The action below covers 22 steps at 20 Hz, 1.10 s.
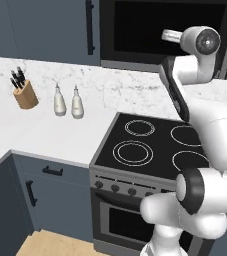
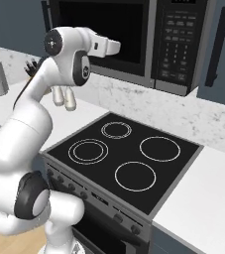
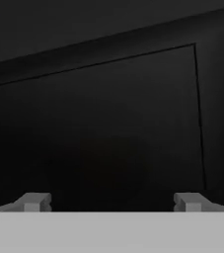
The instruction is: Pick the avocado from the sink and place it in the bowl. Then pick the bowl and place it in the microwave. Then close the microwave door and press the start button.
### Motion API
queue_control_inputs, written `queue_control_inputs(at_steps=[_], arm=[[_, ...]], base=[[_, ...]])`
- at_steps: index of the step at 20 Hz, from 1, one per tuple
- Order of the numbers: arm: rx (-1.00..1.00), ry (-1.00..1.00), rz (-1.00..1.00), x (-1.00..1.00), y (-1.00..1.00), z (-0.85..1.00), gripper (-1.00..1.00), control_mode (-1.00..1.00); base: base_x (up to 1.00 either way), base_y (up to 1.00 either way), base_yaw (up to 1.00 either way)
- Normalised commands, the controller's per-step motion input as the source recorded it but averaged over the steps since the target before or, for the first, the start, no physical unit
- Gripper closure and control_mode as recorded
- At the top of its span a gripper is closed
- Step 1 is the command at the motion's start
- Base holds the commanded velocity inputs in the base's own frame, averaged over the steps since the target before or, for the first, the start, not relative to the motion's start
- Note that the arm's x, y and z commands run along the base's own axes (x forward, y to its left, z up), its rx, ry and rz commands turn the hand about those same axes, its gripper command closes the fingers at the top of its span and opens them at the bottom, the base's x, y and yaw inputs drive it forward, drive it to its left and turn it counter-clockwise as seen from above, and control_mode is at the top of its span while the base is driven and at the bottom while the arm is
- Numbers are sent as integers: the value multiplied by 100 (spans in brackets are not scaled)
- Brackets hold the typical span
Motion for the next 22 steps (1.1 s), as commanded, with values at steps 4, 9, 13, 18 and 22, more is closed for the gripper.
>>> queue_control_inputs(at_steps=[4, 9, 13, 18, 22], arm=[[0, -4, 0, -100, 22, 21, -100, -100], [0, 0, 0, -100, 1, 5, -100, -100], [-2, -2, 0, -100, -3, -14, -100, -100], [-10, -1, 0, -79, 0, -55, 100, -100], [-2, 0, 0, -38, -21, -29, 100, -100]], base=[[0, 0, 0], [0, 0, 0], [0, 0, 0], [0, 0, 0], [0, 0, 0]])
